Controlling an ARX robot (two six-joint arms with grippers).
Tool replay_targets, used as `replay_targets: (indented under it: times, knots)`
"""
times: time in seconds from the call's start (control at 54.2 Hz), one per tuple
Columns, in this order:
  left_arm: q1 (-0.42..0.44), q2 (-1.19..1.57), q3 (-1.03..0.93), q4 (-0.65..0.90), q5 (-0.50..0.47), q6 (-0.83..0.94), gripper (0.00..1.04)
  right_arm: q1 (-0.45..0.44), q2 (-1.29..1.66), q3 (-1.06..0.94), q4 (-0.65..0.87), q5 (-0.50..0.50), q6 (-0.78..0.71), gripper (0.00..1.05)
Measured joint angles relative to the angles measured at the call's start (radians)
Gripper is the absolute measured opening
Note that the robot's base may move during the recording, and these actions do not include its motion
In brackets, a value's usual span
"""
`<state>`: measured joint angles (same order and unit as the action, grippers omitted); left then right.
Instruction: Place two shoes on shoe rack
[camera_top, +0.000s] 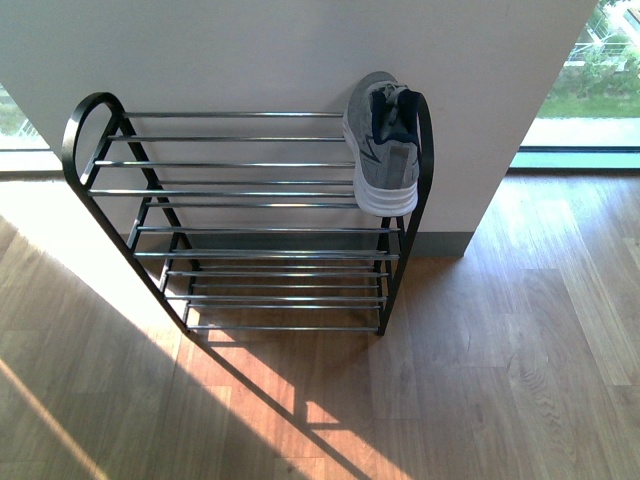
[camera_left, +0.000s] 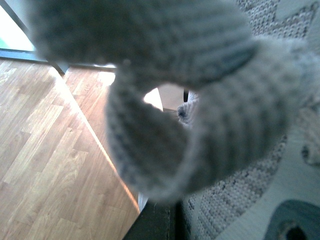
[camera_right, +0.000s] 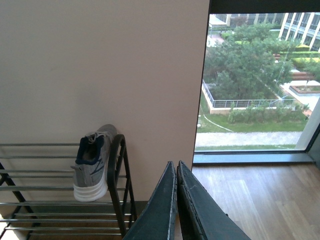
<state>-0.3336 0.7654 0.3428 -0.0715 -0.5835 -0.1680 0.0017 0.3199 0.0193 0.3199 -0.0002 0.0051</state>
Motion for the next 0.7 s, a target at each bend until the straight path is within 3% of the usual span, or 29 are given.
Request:
replay_targets:
  times: [0.516,0.609,0.701]
  knots:
    - [0.000,0.000,0.000,0.000,0.000,0.000,0.03,0.000,-0.142,0.000,-0.141,0.000,0.000,0.01]
    - [0.000,0.000,0.000,0.000,0.000,0.000,0.03,0.000,-0.267,0.000,-0.299,0.002,0.000,0.01]
    - [0.000,0.000,0.000,0.000,0.000,0.000,0.03,0.000,-0.311,0.000,-0.316,0.000,0.000,0.01]
